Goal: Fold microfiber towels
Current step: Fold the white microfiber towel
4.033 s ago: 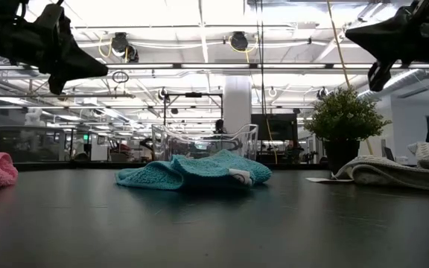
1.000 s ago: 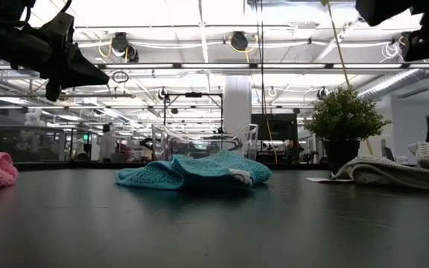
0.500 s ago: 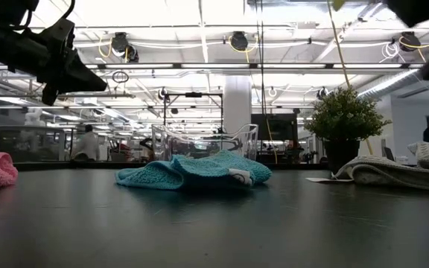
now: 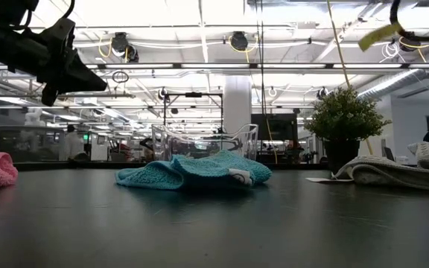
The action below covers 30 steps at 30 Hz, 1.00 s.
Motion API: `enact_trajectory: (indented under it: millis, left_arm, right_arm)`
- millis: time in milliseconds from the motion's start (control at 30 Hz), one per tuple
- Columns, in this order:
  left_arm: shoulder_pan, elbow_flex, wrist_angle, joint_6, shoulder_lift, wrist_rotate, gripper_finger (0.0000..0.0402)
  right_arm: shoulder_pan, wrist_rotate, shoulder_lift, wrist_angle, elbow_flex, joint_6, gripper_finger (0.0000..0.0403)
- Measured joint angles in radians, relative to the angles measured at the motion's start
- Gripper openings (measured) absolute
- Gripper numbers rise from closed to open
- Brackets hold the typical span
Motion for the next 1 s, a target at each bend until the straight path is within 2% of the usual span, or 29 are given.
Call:
enact_trajectory:
  millis: [233,467,600,767,1000]
  left_arm:
    - [0.000,0.000,0.000,-0.006,0.000,0.000,0.0035]
    - [0.000,0.000,0.001,-0.008,0.000,0.000,0.0035]
    - [0.000,0.000,0.001,-0.010,0.000,-0.001,0.0035]
    - [0.000,0.000,0.001,-0.012,0.000,-0.001,0.0035]
    - [0.000,0.000,0.055,-0.054,0.006,0.000,0.0035]
  right_arm:
    - [0.000,0.006,-0.004,0.174,-0.093,-0.031,0.0116]
    - [0.001,0.124,-0.004,0.260,-0.150,-0.060,0.0113]
    - [0.000,0.158,-0.004,0.256,-0.158,-0.106,0.0082]
    - [-0.003,0.162,-0.003,0.248,-0.160,-0.113,0.0012]
    - [-0.013,0.164,-0.044,0.284,-0.163,0.014,0.0003]
